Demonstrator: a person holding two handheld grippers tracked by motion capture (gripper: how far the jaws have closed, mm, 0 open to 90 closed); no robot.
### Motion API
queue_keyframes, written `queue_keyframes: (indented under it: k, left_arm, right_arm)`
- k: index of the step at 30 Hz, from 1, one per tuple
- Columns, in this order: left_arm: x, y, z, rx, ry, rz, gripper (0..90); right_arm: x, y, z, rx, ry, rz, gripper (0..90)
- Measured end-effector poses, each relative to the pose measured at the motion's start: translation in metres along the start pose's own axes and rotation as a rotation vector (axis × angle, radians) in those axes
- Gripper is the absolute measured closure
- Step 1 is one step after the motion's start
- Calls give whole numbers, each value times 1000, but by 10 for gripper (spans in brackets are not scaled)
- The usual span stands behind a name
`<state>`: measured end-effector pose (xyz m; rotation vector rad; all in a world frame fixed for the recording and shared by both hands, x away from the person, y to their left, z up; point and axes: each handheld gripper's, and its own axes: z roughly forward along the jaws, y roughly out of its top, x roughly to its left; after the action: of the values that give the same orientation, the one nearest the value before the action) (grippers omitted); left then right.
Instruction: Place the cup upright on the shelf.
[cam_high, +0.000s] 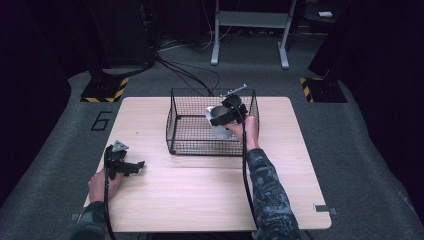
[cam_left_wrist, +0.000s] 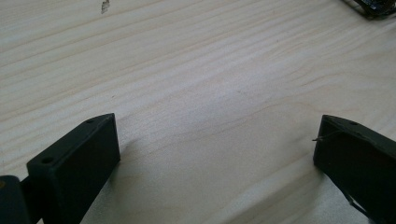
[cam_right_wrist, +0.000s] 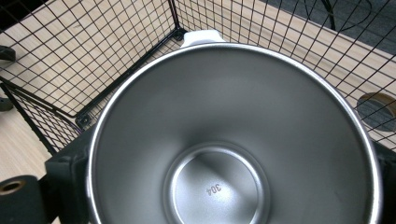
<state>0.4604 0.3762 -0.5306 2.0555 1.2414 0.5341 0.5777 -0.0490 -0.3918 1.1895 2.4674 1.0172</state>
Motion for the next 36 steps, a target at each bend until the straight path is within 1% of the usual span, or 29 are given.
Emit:
queue_keyframes:
  k: [4,5,6,10,19,20,27,29,36]
  left_arm:
    - [0,0,0,0,-1,0,3]
    - [0,0,0,0,0,-1,4]
    - [0,0,1,-9,4,-2,4]
    - [0,0,0,0,0,0,4]
    - [0,0,0,-1,0,-1,4]
    - [0,0,0,0,0,0,3]
    - [0,0,0,-1,-1,-2,3]
    - [0,0,0,-1,0,0,4]
    - [0,0,0,0,0,-1,4]
  right_arm:
    - [0,-1,4,6,-1,5,56]
    - [-1,-1,4,13,2,-5,56]
    - [-1,-1,5,14,1,-1,56]
    - [-1,-2,8,25,5,5,56]
    - [-3,-4,14,60,3,17,55]
    - [-3,-4,15,62,5,26,55]
    - [-5,-5,18,87,7,27,55]
    - [-5,-6,19,97,1,38,54]
    - [-7,-7,23,111,8,43,54]
